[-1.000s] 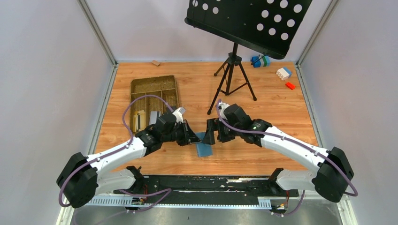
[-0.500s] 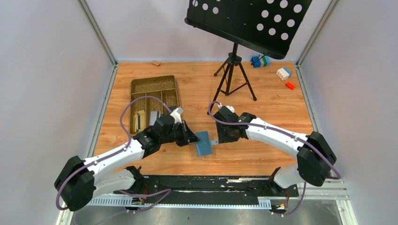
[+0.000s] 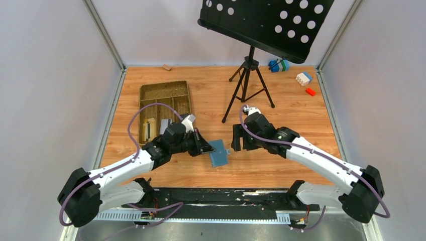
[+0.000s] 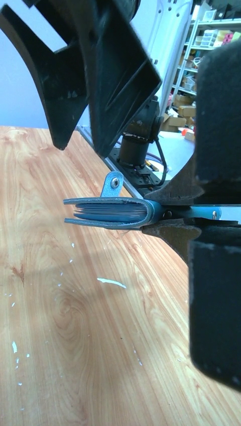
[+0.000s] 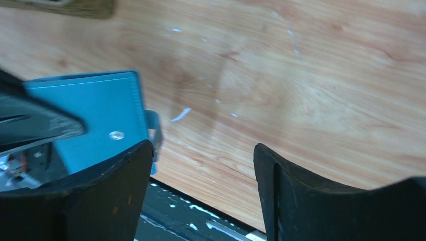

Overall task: Take the credit cards out of the card holder
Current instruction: Open the card holder.

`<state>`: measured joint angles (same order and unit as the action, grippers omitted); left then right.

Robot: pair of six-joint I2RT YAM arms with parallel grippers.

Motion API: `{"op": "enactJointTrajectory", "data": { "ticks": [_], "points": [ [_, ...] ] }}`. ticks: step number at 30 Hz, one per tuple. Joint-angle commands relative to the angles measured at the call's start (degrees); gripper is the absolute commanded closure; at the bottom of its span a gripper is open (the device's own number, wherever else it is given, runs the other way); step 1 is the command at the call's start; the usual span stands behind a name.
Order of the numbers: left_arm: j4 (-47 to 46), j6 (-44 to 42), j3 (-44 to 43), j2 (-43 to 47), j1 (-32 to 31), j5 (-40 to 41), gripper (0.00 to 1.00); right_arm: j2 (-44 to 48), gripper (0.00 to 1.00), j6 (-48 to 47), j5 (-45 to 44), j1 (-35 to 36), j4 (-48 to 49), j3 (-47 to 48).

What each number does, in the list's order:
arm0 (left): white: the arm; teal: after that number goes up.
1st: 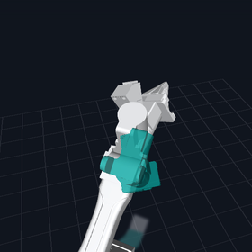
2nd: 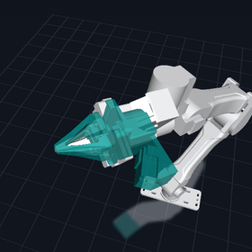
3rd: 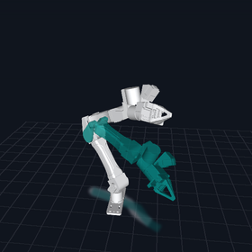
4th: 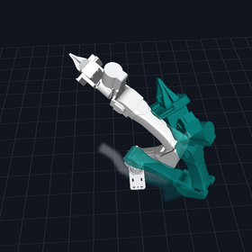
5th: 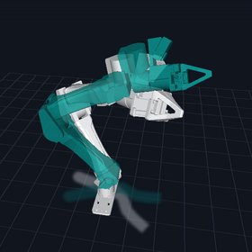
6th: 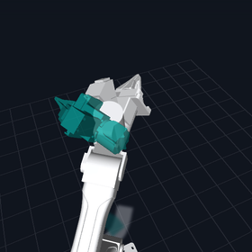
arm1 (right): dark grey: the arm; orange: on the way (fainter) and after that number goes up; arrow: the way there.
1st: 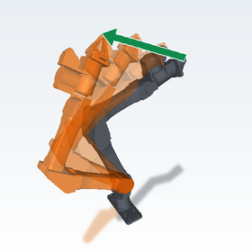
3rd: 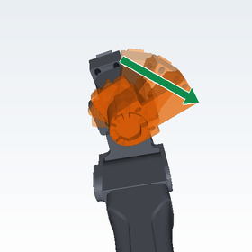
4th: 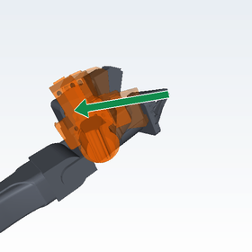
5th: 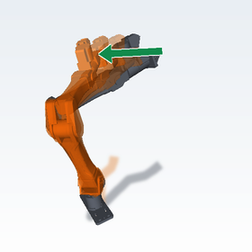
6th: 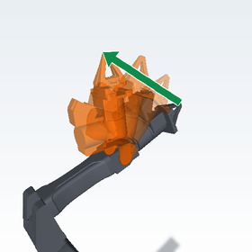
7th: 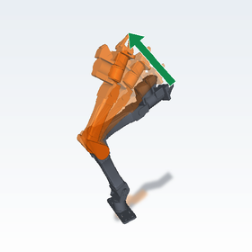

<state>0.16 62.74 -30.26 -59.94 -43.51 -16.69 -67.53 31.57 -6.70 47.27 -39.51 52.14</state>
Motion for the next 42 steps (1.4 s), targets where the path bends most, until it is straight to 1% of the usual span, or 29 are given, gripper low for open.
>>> {"op": "enactJointTrajectory", "data": {
  "ticks": [1,5,9,12,14,18,22,25,26,27,29,30,31,32,33,34,36,42],
  "points": [
    [-5.3,2.2,0.1,-0.2,-0.2,-1.6,1.0,4.0,0.25,-4.1,9.8,-0.3,10.2,-2.1],
    [-6.0,2.5,-0.1,-0.9,-0.2,-1.7,1.0,4.7,0.24,-4.0,15.5,-0.3,15.3,-3.8],
    [-6.6,2.8,-0.1,-0.9,-0.2,-1.5,1.0,1.6,0.32,-4.1,15.3,-0.3,12.7,-2.3],
    [-6.7,3.2,0.1,-0.9,-0.2,-1.3,1.0,-0.7,0.43,-4.2,13.1,-0.3,9.9,-1.1],
    [-6.9,3.3,0.2,-0.8,-0.2,-1.3,1.0,-2.4,0.48,-4.5,12.2,-0.4,8.2,-0.3],
    [-6.6,3.3,0.3,-0.5,-0.2,-0.8,1.0,-4.7,0.65,-5.0,12.5,-0.4,6.8,1.3],
    [-6.4,3.3,0.2,-0.7,-0.3,-0.6,1.0,-3.9,0.88,-5.1,13.5,-0.4,7.8,1.0],
    [-4.8,2.9,0.2,-1.0,-0.3,0.0,0.99,-2.7,1.0,-4.9,12.7,-0.3,6.9,0.6],
    [-3.7,2.6,-0.1,-1.2,-0.3,0.5,0.94,-2.3,1.0,-4.9,12.4,-0.3,6.3,0.5],
    [-1.9,2.0,-0.6,-1.6,-0.2,1.2,0.92,-2.1,1.0,-4.8,12.4,-0.3,5.9,0.3],
    [1.0,0.6,-1.7,-2.8,-0.3,2.0,0.76,-1.4,1.0,-4.4,12.3,-0.3,5.3,-0.3],
    [2.5,-0.3,-2.5,-4.0,-0.3,2.1,0.64,-1.1,1.0,-4.1,12.4,-0.4,5.3,-0.8],
    [3.7,-1.1,-3.2,-5.0,-0.3,2.3,0.48,-0.8,1.0,-3.7,12.3,-0.3,5.2,-1.1],
    [5.1,-2.4,-4.1,-6.1,-0.4,2.7,0.35,-0.5,1.0,-3.1,12.4,-0.4,5.3,-1.5],
    [6.6,-3.7,-5.0,-7.2,-0.7,3.4,0.26,-0.4,1.0,-2.7,12.7,-0.3,5.5,-1.8],
    [8.3,-5.0,-6.1,-8.2,-1.0,4.3,0.2,-0.4,1.0,-2.4,13.0,-0.4,5.6,-2.1],
    [10.8,-7.0,-8.0,-10.6,-1.7,5.4,0.16,-0.6,1.0,-1.8,13.4,-0.4,5.7,-2.8],
    [11.9,-8.8,-11.0,-15.9,-4.3,5.4,0.15,-0.7,1.0,-1.0,14.4,-0.3,6.1,-3.9]
  ]
}}
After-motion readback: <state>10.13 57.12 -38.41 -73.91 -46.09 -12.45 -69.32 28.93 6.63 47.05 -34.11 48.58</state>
